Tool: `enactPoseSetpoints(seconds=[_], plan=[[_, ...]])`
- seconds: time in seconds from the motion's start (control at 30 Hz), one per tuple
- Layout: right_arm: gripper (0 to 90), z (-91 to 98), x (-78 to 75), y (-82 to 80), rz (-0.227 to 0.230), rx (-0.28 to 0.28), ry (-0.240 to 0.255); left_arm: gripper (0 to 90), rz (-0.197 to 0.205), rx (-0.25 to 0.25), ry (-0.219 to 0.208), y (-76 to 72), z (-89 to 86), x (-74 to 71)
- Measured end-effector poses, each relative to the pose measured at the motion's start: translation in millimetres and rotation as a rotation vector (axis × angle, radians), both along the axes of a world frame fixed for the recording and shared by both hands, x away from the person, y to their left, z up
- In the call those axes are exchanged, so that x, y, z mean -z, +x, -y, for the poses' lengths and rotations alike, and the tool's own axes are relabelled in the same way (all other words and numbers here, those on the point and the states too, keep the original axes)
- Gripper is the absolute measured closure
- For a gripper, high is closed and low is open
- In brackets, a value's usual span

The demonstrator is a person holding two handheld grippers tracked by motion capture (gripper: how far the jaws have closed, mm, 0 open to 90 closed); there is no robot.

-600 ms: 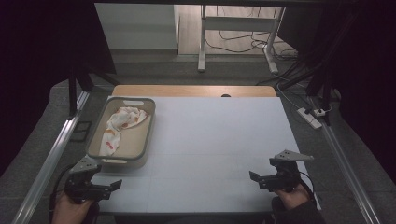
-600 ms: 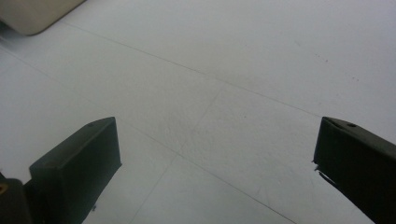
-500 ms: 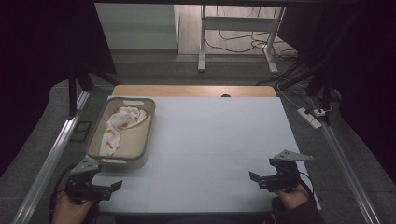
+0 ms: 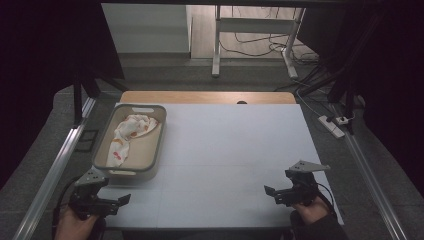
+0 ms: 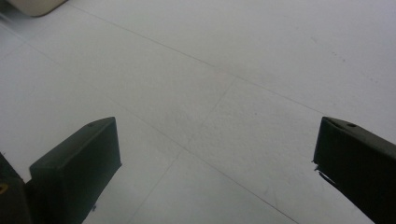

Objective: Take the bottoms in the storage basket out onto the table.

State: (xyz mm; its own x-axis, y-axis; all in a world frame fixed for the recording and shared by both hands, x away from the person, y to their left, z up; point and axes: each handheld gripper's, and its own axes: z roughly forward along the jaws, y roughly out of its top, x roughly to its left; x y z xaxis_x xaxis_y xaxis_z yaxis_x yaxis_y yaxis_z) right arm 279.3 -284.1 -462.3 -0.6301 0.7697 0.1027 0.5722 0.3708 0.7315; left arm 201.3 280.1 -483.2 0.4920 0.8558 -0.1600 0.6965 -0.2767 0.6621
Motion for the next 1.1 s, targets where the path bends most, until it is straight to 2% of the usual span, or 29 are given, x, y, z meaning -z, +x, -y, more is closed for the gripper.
enactPoseSetpoints(seconds=[0.13, 0.3, 0.6, 1.1], plan=[[0.6, -0.4, 0.4, 0.5, -0.004, -0.007, 0.001, 0.1, -0.005, -0.002, 0.008, 0.6, 1.0, 0.2], [0.6, -0.2, 0.7, 0.8, -0.008, -0.008, 0.009, 0.0, -0.006, -0.003, 0.037, 0.6, 4.1, -0.4], [0.7, -0.1, 1.1, 1.9, -0.024, -0.015, 0.009, 0.0, 0.008, 0.002, -0.035, 0.7, -2.9, -6.5], [0.9, -0.8, 1.4, 1.9, -0.029, -0.023, 0.003, 0.0, 0.01, -0.005, -0.02, 3.0, -1.1, -8.2]])
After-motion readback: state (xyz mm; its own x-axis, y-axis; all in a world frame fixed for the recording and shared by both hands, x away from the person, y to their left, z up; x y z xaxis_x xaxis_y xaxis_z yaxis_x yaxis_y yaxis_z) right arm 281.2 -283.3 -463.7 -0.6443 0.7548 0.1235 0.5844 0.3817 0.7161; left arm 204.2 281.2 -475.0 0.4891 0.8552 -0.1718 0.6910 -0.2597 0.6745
